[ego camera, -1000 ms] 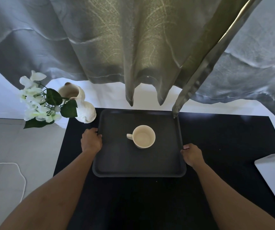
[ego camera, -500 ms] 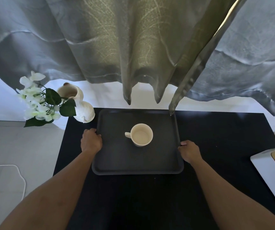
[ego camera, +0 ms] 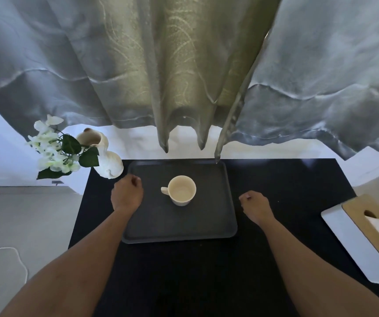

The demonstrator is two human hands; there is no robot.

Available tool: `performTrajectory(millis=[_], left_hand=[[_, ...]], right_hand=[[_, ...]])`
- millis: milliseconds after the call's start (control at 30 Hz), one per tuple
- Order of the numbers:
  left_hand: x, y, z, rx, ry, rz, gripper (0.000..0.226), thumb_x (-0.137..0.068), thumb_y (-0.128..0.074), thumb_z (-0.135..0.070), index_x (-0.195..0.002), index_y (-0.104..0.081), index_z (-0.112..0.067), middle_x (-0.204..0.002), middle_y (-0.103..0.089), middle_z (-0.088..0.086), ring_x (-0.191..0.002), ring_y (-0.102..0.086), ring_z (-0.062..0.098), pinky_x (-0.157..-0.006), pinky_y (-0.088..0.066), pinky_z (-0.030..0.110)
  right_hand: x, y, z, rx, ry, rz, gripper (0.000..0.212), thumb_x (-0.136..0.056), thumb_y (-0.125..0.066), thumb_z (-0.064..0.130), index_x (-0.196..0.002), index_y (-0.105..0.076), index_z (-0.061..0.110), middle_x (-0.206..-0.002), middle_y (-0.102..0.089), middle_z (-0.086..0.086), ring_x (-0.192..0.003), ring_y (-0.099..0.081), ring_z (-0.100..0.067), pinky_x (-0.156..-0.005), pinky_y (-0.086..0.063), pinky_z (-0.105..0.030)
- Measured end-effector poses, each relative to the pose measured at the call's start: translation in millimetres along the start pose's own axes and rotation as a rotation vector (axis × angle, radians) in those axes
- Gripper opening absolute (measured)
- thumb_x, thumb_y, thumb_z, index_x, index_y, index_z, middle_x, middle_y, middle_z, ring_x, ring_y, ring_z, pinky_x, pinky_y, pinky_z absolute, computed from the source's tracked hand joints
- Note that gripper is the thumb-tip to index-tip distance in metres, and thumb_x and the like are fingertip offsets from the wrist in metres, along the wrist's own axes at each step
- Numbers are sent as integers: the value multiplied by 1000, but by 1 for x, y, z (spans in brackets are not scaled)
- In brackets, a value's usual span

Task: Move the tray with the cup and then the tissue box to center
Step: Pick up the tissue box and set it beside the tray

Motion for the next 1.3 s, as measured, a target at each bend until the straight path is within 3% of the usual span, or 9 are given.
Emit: performTrajectory(millis=[133,333,500,600,900,967,1033,1133,1300], left_hand=[[19,6,-30,18,-69,-36,25,-96,-47,-27,-99,-66,-11,-93,-70,16,-89,-65,38,-76,-46,38],[58,4,-79,28,-168,-52,30,-96,-48,-28,-97,-67,-4,-94,-72,19,-90,-67,39,-76,-50,41],[107,-21,-120,17,-250,-4,27,-95,-51,-30,-102,-69,-12,-101,-73,16,-95,-67,38,-80,-51,39],[141,-44,-148,27,-319,40,23,-95,-52,-28,-100,-68,-12,-94,-73,13,-91,-66,34,-72,-41,32],[206,-109,-221,24,-457,215,20,-96,-51,-33,-100,-66,-21,-88,-68,0,-84,-66,20,-74,-50,34],[217,-122,-236,25,-483,231,19,-96,-51,-34,-99,-66,-22,-90,-70,2,-85,-67,21,-79,-55,39],[229,-134,-250,19,-501,268,18,-96,-51,-33,-98,-65,-23,-88,-69,2,-84,-67,20,-81,-57,42],[245,-152,-266,7,-522,311,16,-95,-52,-32,-99,-65,-24,-88,-69,0,-84,-66,18,-83,-56,41],[261,-182,-289,-33,-526,394,12,-95,-53,-35,-101,-61,-28,-92,-66,-5,-88,-65,14,-85,-55,39]], right_hand=[[10,25,-6,15,75,-11,24,-97,-47,19,-79,-61,11,-70,-61,-4,-63,-57,-13,-60,-42,-25],[24,67,-22,59,180,-9,21,-97,-47,20,-81,-60,14,-71,-61,0,-68,-62,-15,-61,-43,-25],[41,111,-57,0,206,-26,17,-96,-48,21,-83,-59,18,-79,-63,-1,-72,-61,-11,-61,-41,-22],[49,141,-82,-27,202,-80,17,-97,-48,20,-82,-57,19,-77,-60,1,-75,-61,-13,-61,-40,-21],[59,213,-155,54,132,-226,23,-98,-44,16,-114,-58,9,-112,-61,-11,-98,-62,-22,-85,-47,-28],[63,226,-172,16,145,-250,20,-98,-40,22,-89,-59,19,-88,-59,-5,-74,-56,-13,-68,-42,-17],[70,238,-191,96,146,-273,26,-98,-37,27,-79,-52,18,-70,-48,2,-60,-44,-14,-56,-34,-19],[77,250,-222,97,104,-261,24,-98,-35,32,-87,-51,18,-69,-45,4,-76,-50,-21,-68,-40,-30],[79,249,-259,104,10,-385,40,-98,-30,39,-63,-41,22,-63,-44,3,-70,-48,-18,-67,-35,-28]])
Point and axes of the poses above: each hand's wrist, its own x-axis away from the middle knuckle, its own y-axis out of the back of the hand, z = x × y, the point moved 1 cm from there along -x, towards the middle knuckle
